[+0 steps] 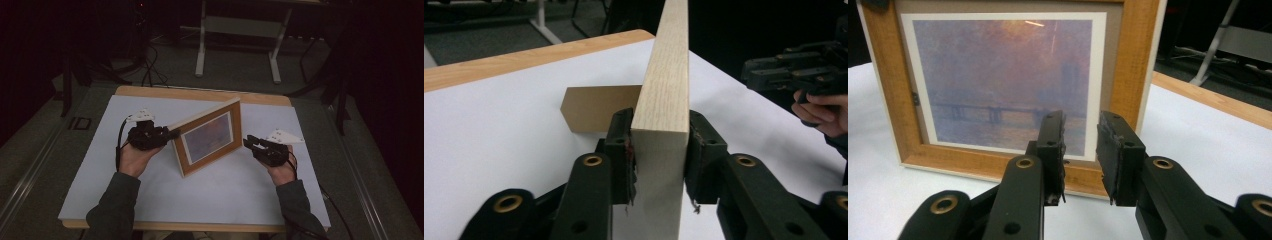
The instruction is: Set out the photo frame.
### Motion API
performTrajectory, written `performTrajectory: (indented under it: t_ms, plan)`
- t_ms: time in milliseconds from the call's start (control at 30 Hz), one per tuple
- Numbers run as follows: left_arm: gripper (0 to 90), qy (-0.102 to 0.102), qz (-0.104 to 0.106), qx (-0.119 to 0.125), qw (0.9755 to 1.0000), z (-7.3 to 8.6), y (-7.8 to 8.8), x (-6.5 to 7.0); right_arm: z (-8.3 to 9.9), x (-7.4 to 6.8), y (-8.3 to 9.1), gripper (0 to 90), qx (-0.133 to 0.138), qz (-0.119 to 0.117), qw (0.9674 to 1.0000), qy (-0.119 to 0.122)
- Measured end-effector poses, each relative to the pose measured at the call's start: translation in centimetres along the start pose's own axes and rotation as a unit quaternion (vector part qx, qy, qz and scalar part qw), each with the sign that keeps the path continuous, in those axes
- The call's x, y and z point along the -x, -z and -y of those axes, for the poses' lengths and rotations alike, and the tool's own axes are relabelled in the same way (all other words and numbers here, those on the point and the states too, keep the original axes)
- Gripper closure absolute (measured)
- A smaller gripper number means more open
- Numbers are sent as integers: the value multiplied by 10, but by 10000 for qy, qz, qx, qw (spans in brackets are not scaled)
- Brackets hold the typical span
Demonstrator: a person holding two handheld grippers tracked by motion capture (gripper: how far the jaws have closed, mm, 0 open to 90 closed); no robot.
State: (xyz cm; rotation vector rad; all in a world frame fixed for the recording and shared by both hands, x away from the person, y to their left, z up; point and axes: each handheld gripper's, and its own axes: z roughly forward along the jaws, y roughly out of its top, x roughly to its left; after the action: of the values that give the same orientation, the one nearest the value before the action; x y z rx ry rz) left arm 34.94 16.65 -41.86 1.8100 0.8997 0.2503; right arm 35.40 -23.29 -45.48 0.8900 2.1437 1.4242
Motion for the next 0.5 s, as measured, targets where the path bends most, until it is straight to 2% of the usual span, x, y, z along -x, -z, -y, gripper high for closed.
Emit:
performTrajectory:
  t_ms: [333, 500]
  plan:
    - [719, 25, 474, -105, 9988, -3, 0, -11, -4, 4, 3, 722, 49, 57, 10000, -1]
    - [725, 45, 624, -129, 9980, -4, -1, -16, -5, 7, 2, 723, 39, 78, 10000, -2]
